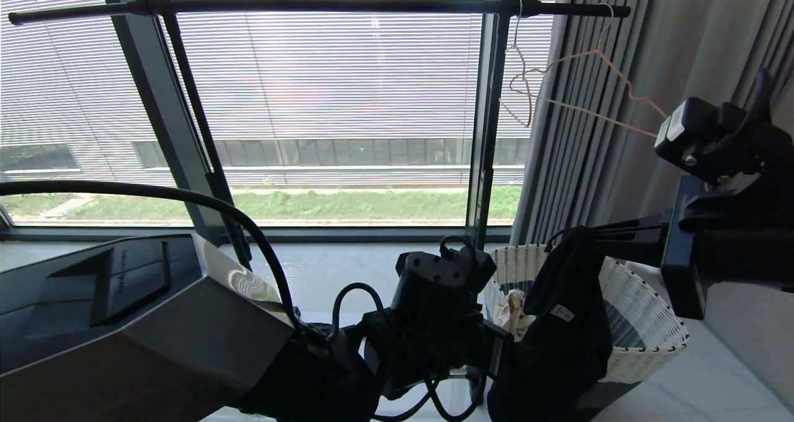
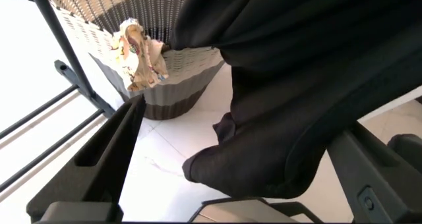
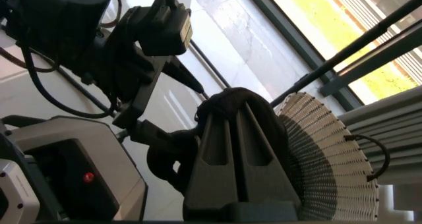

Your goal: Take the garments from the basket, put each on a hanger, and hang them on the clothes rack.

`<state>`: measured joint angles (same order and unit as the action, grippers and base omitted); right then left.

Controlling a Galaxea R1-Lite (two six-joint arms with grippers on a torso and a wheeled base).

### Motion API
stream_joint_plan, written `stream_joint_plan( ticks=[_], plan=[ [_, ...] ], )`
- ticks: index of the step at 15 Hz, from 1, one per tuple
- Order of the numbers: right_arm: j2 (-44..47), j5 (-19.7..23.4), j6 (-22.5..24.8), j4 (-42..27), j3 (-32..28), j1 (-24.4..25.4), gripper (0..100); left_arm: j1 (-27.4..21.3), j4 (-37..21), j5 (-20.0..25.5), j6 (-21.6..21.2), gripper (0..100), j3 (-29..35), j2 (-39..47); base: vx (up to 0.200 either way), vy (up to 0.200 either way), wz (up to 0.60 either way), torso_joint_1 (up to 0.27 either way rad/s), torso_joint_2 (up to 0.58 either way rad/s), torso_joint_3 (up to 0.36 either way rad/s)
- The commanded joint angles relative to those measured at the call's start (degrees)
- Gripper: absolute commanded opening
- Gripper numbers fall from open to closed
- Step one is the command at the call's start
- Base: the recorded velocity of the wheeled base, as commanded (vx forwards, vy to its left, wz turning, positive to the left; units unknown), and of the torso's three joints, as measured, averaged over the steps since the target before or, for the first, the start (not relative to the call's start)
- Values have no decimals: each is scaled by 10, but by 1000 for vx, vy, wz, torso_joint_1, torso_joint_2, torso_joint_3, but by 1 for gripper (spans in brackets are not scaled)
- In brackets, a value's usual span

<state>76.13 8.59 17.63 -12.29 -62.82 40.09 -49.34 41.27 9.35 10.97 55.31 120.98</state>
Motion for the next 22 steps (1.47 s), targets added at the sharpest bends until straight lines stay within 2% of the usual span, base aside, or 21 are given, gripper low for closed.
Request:
stream_joint_plan(
  ticks=[1, 4, 5, 9, 10, 12, 13, 15, 16, 17, 20, 22],
  plan=[
    [0, 0, 0, 0, 0, 1, 0, 0, 0, 0, 0, 100, -3, 13, 0, 0, 0, 0, 0, 0],
    [0, 1, 0, 1, 0, 0, 0, 0, 0, 0, -1, 100, -16, 14, 0, 0, 0, 0, 0, 0],
    [0, 1, 0, 1, 0, 0, 0, 0, 0, 0, -1, 0, -16, 14, 0, 0, 0, 0, 0, 0],
    [-1, 1, 0, 1, 0, 1, 0, -4, 0, 0, -2, 0, -13, 14, 0, 0, 0, 0, 0, 0],
    [-1, 1, -1, 0, 1, 1, 0, -6, 0, -9, -2, 0, -13, 14, 0, 0, 0, 0, 0, 0],
    [-1, 0, -9, 0, 2, 0, 0, -14, 7, -57, -11, 0, -16, 14, 0, 0, 0, 0, 0, 0],
    [0, 0, -17, 0, 6, -2, 0, -14, 37, -79, -39, 0, -20, 15, 0, 0, 0, 0, 0, 0],
    [1, -1, -42, 0, 17, -12, 0, -13, 118, -85, -94, 0, -47, 0, 0, 0, 0, 0, 0, 0],
    [1, -1, -45, 0, 21, -19, 0, -12, 115, -83, -94, 0, -62, -37, 0, 0, 0, 0, 0, 0],
    [1, -1, -45, 0, 22, -25, 0, -12, 103, -83, -94, 0, -71, -60, 0, 0, 0, 0, 0, 0],
    [7, 1, -46, 12, 20, -28, 0, 7, -75, -82, -69, 0, -83, -225, 0, 0, 0, 0, 0, 0],
    [27, 1, -44, 79, 16, -11, 0, 35, -183, -73, -68, 0, -66, -312, 0, 0, 0, 0, 0, 0]
  ],
)
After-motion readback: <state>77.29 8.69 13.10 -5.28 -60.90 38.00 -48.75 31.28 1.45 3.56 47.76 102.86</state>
